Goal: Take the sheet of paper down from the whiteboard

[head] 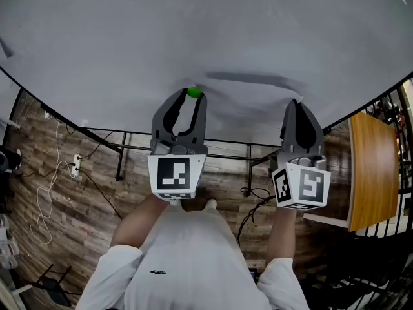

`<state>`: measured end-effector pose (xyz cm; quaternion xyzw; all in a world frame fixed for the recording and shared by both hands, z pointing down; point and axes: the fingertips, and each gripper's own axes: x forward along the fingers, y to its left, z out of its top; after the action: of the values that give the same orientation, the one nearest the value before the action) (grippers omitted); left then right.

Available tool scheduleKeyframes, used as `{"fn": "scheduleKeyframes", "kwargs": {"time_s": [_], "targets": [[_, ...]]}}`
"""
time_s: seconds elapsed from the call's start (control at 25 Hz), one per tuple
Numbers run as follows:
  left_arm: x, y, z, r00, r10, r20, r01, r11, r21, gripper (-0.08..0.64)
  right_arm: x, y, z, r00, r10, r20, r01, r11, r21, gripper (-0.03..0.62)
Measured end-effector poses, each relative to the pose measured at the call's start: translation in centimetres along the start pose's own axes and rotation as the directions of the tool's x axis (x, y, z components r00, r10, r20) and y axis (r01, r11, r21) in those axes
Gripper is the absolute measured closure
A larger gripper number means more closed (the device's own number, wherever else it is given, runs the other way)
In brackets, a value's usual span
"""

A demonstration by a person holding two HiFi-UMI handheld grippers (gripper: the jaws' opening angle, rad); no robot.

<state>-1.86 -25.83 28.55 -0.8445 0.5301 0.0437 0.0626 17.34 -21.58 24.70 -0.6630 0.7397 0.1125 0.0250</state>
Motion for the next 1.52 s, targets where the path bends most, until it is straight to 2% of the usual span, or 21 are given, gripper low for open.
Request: {"fn": "scheduleKeyframes", "kwargs": {"time_s": [0.44, 0.92, 1.12, 1.52], "targets": [[-2.7, 0.4, -2.5, 0.998, -0.036, -0.044, 0.034, 0.999, -0.04, 0.437, -5.7, -1.3, -1.4, 0.99, -0.138, -0.036, 0.138, 0.99, 0.014, 0.583], [-5.4, 0.6, -4.6, 0.991, -0.089, -0.102, 0.082, 0.994, -0.069, 0.437, -9.5, -1.6, -4.0, 0.972, -0.228, -0.051, 0.229, 0.973, 0.015, 0.583], [-6.8, 1.1, -5.6, 0.987, -0.097, -0.13, 0.089, 0.994, -0.065, 0.437, -10.5, -0.2, -5.9, 0.975, -0.214, -0.058, 0.214, 0.977, -0.006, 0.581], [-7.9, 1.7, -6.4, 0.986, -0.107, -0.129, 0.099, 0.993, -0.069, 0.437, -10.3, 1.9, -7.9, 0.985, -0.154, -0.074, 0.153, 0.988, -0.028, 0.581]]}}
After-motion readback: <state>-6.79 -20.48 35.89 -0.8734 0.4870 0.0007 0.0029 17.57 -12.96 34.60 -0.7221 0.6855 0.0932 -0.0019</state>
